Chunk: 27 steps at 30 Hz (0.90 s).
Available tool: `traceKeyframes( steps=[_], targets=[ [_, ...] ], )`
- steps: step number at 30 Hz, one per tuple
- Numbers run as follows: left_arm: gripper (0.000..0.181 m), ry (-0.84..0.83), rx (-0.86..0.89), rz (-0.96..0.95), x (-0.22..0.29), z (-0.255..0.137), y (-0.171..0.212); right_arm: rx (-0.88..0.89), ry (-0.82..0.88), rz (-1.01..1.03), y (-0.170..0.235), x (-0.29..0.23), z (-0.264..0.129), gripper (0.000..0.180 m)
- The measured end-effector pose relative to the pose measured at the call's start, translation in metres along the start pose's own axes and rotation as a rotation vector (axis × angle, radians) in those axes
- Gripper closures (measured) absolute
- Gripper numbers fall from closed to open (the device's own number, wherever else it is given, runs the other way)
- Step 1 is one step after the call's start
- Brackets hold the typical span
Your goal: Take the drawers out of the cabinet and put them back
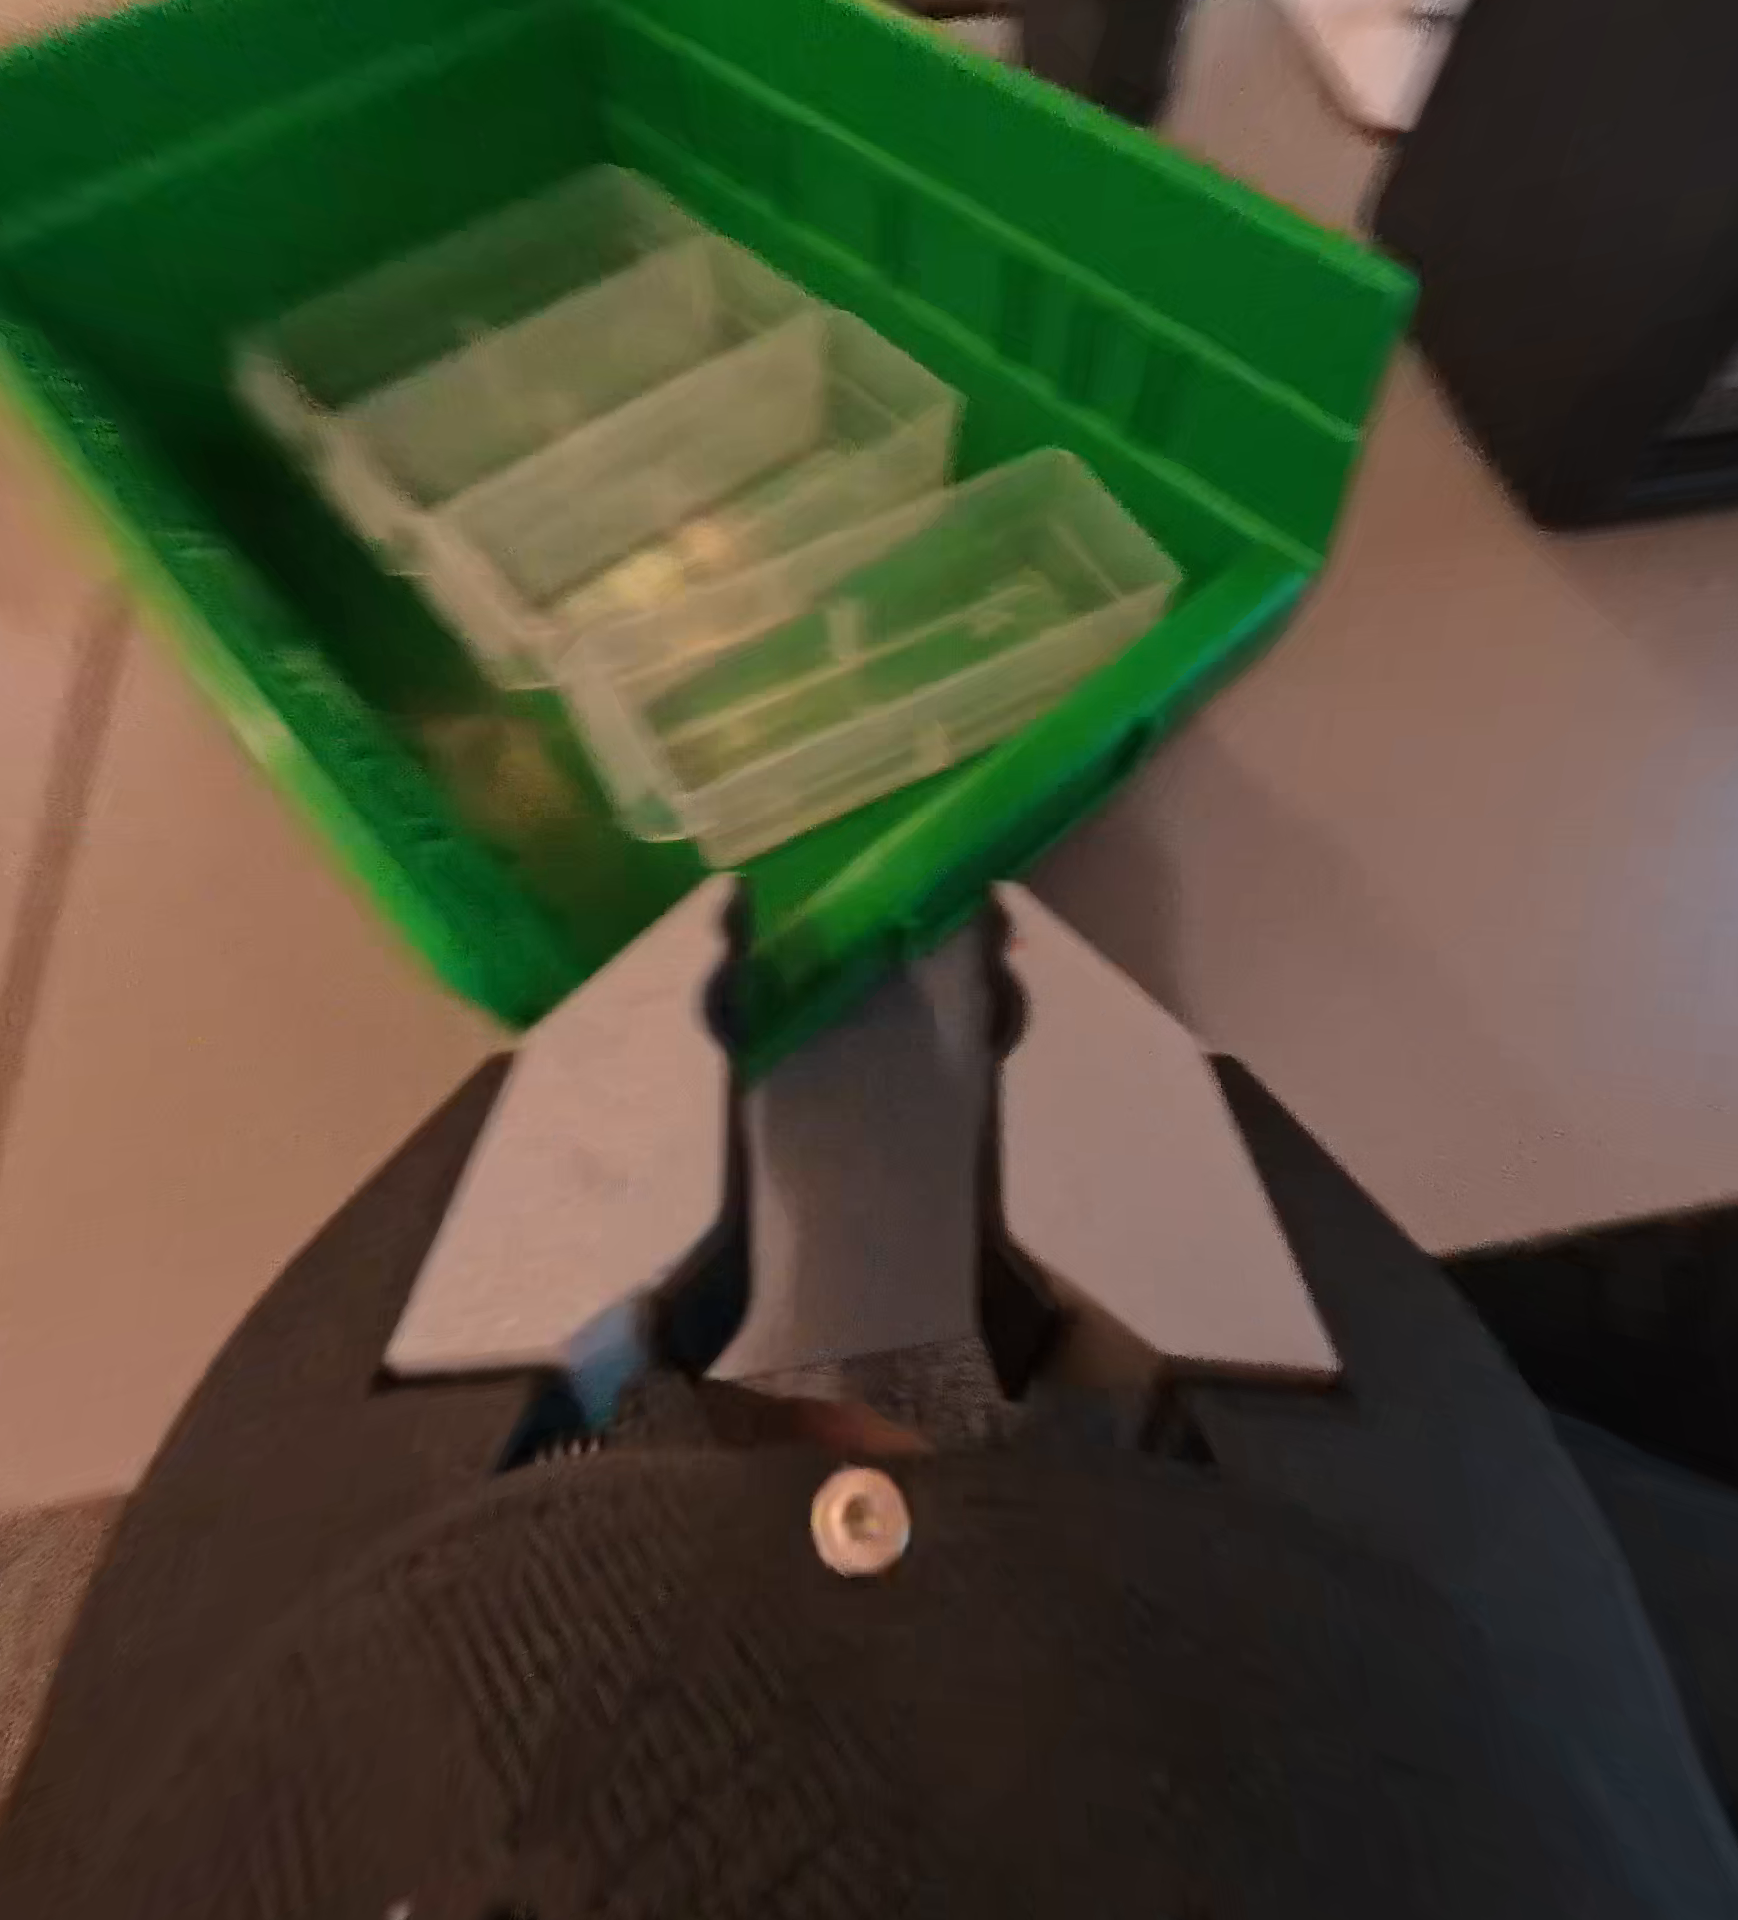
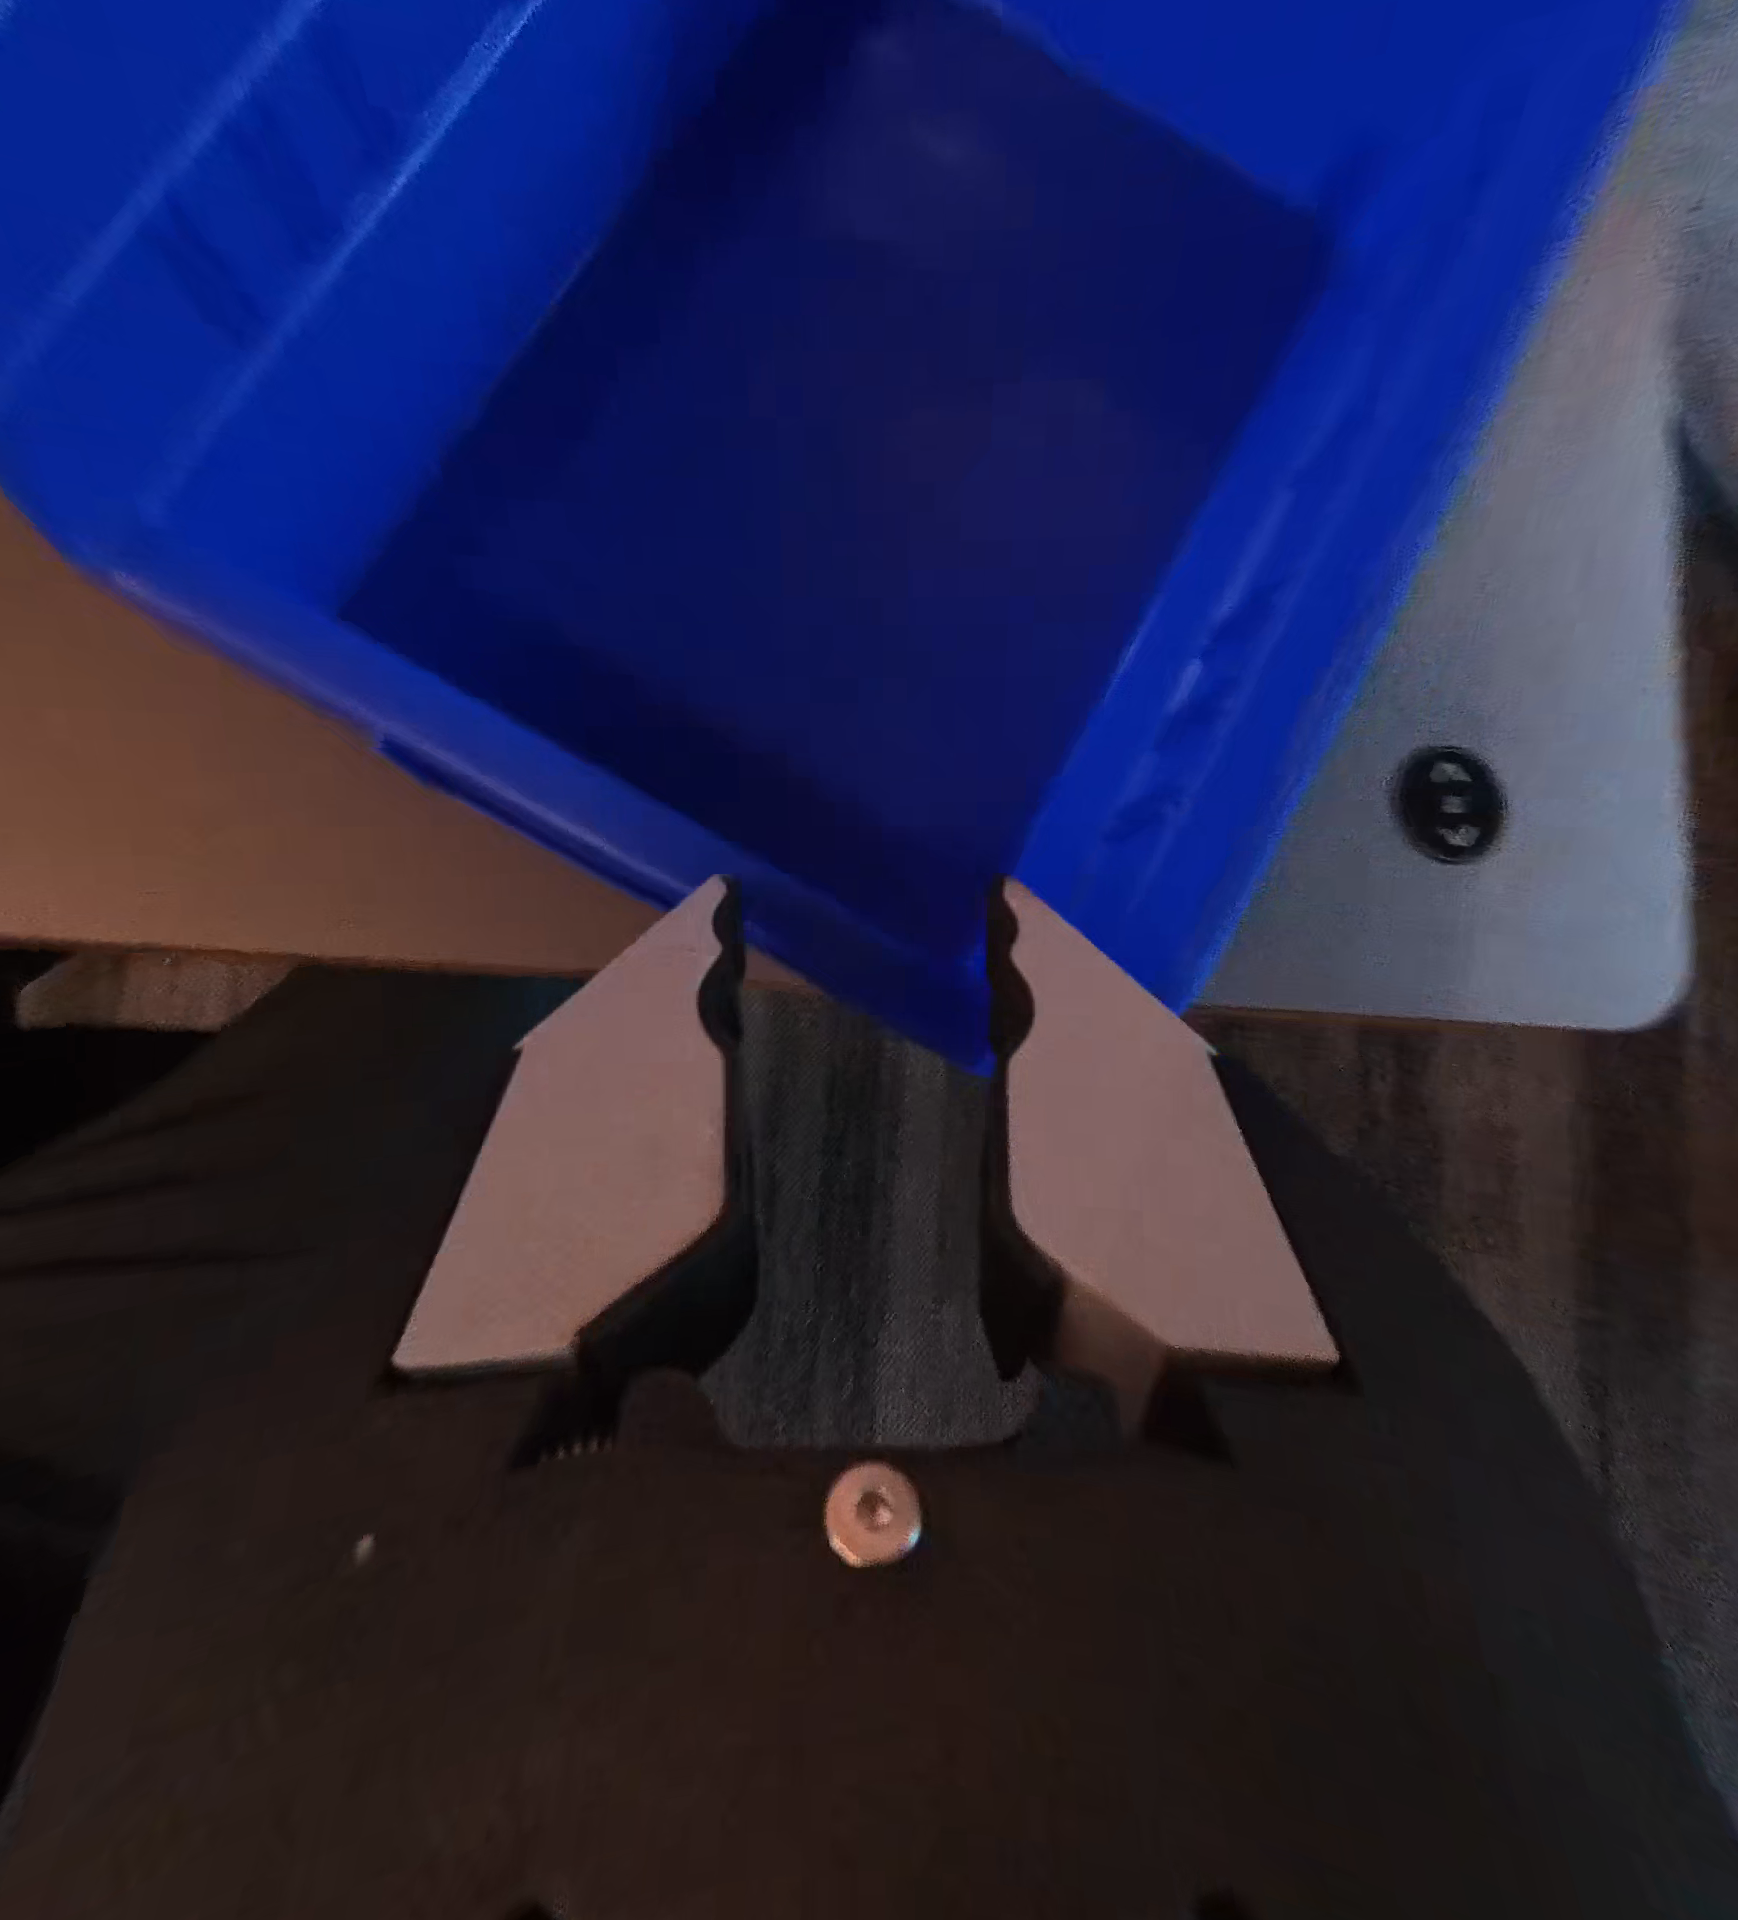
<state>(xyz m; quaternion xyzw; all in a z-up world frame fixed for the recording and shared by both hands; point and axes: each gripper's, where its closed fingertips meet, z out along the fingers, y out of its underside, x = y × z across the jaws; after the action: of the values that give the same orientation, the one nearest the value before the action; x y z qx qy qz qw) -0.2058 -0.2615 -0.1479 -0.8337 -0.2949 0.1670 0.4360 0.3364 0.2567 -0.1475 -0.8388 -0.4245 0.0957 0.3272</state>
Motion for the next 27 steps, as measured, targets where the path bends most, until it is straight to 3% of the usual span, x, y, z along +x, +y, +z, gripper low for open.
traceKeyframes(
  steps=[3, 5, 9, 16, 20, 25, 27],
  targets=[
    [0.131, -0.094, 0.021, 0.025, -0.014, -0.015, -0.008, 0.075, -0.027, -0.003, -0.015, -0.008, -0.009, 0.133],
    [0.125, -0.031, 0.067, 0.054, 0.01, -0.018, -0.019, 0.16, -0.139, -0.021, -0.034, -0.038, -0.011, 0.132],
    [0.117, 0.003, 0.192, 0.091, 0.062, 0.001, -0.049, 0.275, -0.307, -0.049, -0.066, -0.105, 0.0, 0.111],
    [0.104, -0.045, 0.226, 0.189, 0.123, 0.054, -0.045, 0.304, -0.132, -0.019, -0.081, -0.13, 0.052, 0.096],
    [0.102, -0.048, 0.193, 0.177, 0.129, 0.063, -0.039, 0.318, -0.146, -0.137, -0.082, -0.139, 0.055, 0.098],
    [0.104, -0.11, 0.172, 0.148, 0.117, 0.074, -0.053, 0.319, -0.135, -0.242, -0.085, -0.14, 0.058, 0.139],
    [0.113, -0.13, 0.153, 0.168, 0.114, 0.083, -0.057, 0.299, -0.129, -0.275, -0.083, -0.14, 0.059, 0.139]
  ],
)
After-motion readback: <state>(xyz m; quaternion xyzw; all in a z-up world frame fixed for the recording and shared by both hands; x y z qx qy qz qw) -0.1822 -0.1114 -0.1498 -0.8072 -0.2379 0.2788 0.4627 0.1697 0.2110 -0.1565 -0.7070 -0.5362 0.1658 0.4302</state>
